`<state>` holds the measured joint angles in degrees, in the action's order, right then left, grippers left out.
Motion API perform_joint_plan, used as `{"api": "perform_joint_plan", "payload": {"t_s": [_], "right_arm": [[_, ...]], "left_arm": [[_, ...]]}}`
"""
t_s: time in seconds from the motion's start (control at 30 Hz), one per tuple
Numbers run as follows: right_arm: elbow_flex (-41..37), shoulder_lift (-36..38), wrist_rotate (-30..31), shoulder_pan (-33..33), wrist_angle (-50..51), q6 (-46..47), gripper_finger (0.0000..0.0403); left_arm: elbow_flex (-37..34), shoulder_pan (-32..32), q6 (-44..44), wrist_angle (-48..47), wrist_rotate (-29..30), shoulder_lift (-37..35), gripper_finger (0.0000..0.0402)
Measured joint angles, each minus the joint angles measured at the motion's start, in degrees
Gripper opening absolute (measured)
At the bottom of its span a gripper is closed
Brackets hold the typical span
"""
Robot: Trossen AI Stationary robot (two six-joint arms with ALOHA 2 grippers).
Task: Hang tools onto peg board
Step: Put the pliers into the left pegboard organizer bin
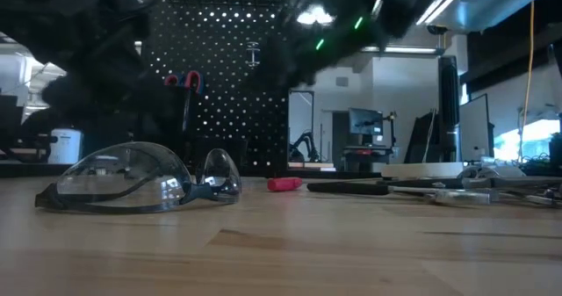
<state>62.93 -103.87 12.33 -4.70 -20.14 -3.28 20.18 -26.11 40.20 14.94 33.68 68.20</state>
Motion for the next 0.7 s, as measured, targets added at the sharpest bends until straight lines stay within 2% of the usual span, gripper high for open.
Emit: {"api": "perform_joint_plan", "payload": {"t_s": [0.17,0.27,0.37,0.5,0.7], "right_arm": [[0.0,11.9,-4.4,3.6,23.2,0.3,0.0229],[0.0,15.1,-8.2,6.0,32.3,1.8,0.0229],[-0.1,14.1,-10.4,8.6,38.0,2.9,0.0229],[-0.1,10.7,-9.8,11.2,42.3,3.0,0.0229],[-0.2,7.9,-9.8,13.1,50.5,5.5,0.0206]], "left_arm": [[0.0,-0.5,2.3,8.3,1.2,6.6,0.015],[0.8,-0.8,3.1,11.6,1.2,11.7,0.015],[2.8,-0.6,5.2,11.3,1.2,16.4,0.015],[6.1,-0.4,5.7,11.1,1.2,21.2,0.015],[9.4,0.9,2.9,11.0,1.2,24.8,0.015]]}}
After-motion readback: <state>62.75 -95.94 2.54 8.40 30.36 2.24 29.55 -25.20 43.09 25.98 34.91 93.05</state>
